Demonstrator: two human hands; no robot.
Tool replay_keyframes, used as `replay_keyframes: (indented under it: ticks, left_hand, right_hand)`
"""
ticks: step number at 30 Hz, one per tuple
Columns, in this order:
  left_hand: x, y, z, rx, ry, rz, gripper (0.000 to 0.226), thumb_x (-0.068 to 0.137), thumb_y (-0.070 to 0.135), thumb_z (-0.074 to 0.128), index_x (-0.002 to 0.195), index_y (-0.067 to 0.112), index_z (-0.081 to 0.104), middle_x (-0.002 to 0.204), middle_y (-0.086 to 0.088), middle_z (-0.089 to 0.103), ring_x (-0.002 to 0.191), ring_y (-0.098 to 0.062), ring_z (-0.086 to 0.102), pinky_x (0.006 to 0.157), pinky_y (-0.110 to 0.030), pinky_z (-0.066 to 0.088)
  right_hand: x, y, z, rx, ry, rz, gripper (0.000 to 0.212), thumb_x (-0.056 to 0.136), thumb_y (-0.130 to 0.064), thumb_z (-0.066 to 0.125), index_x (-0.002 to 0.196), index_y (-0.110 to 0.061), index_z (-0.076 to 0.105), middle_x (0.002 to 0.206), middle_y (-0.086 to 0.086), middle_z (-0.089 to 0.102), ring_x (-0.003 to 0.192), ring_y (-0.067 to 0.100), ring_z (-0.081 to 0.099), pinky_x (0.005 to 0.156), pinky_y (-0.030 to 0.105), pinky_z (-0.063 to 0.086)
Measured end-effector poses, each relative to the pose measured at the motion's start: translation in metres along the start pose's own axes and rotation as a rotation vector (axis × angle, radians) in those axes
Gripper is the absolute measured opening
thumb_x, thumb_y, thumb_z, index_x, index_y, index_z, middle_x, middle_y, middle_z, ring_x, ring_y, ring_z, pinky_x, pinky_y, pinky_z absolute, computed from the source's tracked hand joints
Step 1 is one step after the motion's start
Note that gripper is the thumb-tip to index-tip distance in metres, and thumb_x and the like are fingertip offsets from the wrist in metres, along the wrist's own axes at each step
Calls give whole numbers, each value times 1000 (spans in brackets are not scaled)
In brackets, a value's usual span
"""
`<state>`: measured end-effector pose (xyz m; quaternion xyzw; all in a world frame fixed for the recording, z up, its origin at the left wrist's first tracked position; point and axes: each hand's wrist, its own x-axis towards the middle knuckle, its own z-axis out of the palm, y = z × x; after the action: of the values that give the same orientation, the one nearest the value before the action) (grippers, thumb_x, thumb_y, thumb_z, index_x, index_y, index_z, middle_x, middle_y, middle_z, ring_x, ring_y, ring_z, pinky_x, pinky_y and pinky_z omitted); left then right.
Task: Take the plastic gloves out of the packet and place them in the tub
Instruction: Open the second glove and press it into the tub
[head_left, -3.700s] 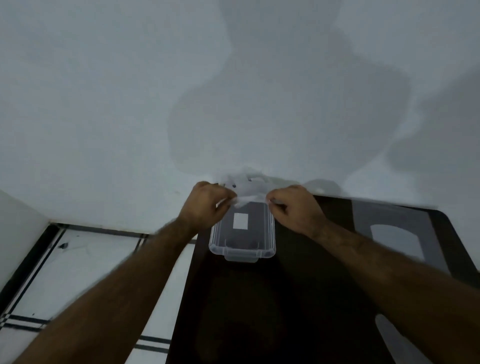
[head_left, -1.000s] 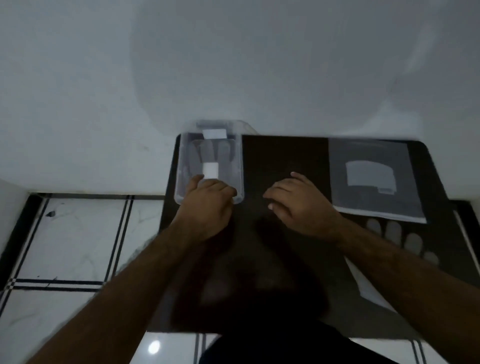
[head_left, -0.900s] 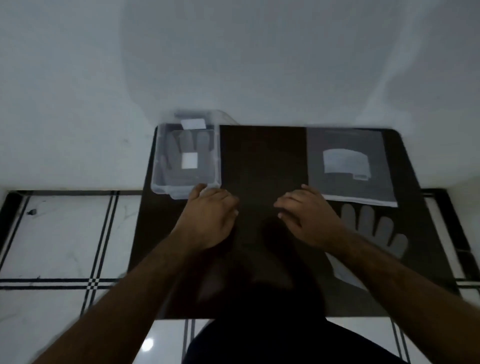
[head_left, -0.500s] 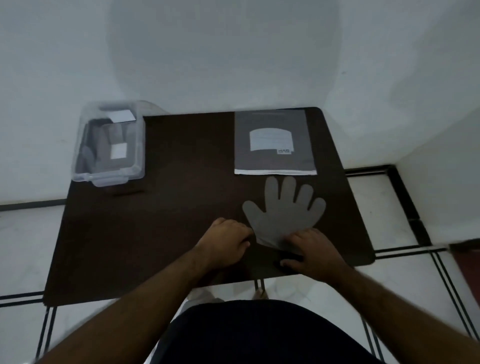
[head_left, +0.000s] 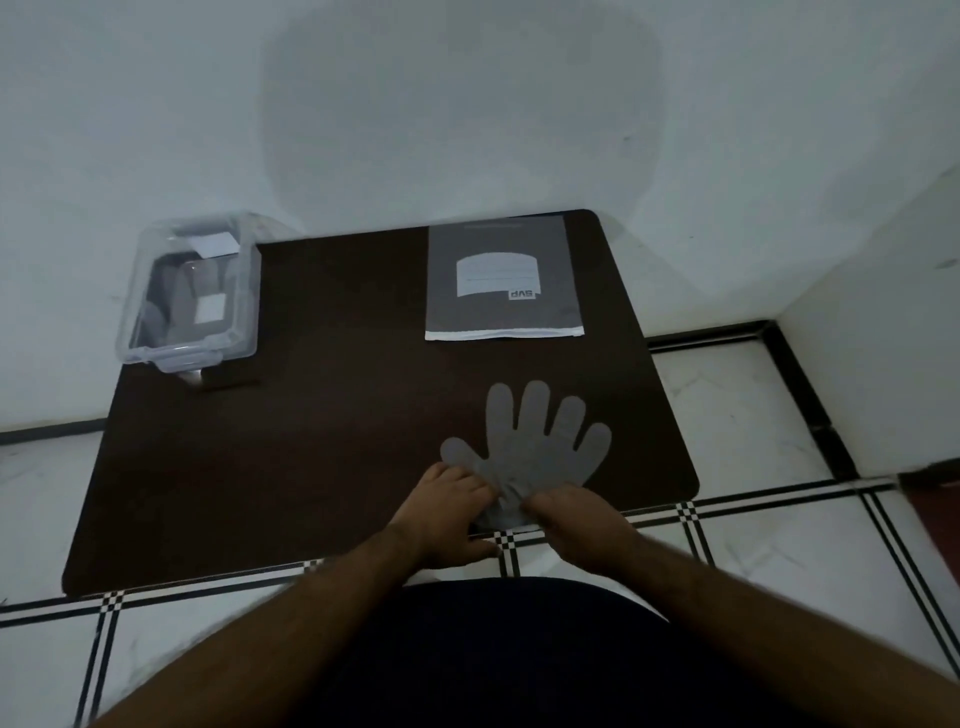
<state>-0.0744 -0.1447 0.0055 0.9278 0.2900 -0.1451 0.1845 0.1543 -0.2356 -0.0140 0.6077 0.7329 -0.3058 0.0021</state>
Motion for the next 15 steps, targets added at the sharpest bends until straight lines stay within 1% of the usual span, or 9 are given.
replay_keyframes:
  ticks: [3,5,7,9,10,11,13,15]
  left_hand:
    - [-1,5,-2,-92,48,-18,64,91,67,64,147,37,53,147,12,59,141,-13,46,124,-44,26]
    - [-1,4,-5,-166,109,-68,57,94,57,67,146,39,54,140,14,64,135,-10,52,122,-43,32]
    - [-2,-5,-12,-260,193,-116,37,98,44,67,135,37,65,124,14,70,119,-6,60,115,-45,42]
    - [-10,-18,-26,-414,263,-154,15,102,33,66,114,33,74,104,16,73,98,1,66,100,-44,55]
    - [-16,-25,-35,-495,293,-173,11,103,30,66,108,32,75,98,17,73,92,2,68,93,-42,59]
    - [-24,-31,-45,-566,328,-191,11,103,28,66,106,33,75,97,17,73,91,1,69,88,-38,60]
    - [-41,-45,-68,-678,405,-232,13,103,24,68,105,35,75,99,17,74,95,0,72,85,-29,60]
    - [-59,-63,-92,-729,509,-239,18,101,18,72,100,36,74,97,17,74,94,0,72,81,-20,57]
  right_hand:
    - [2,-12,-24,232,26,-7,28,100,-17,64,124,-31,66,112,-10,70,100,5,66,90,28,57]
    - [6,-20,-46,292,54,-44,29,97,-17,69,123,-32,67,104,-12,70,95,2,66,87,26,58]
    - [14,-29,-72,342,88,-65,33,95,-13,72,122,-31,67,98,-13,69,93,0,67,86,25,59]
    - [23,-39,-98,407,159,-105,34,93,-10,74,120,-29,67,98,-13,69,94,2,70,85,26,60]
    - [28,-43,-108,447,196,-120,34,92,-8,75,119,-27,67,99,-12,69,94,5,71,84,26,61]
    - [32,-49,-119,497,230,-125,34,90,-7,77,118,-25,68,99,-10,70,92,9,72,82,28,62]
    - [44,-61,-138,595,287,-113,38,87,-6,81,118,-23,68,99,-5,72,88,15,72,79,29,62]
    - [59,-76,-155,652,275,-106,52,80,-14,91,124,-26,66,107,-5,72,93,15,71,80,29,62]
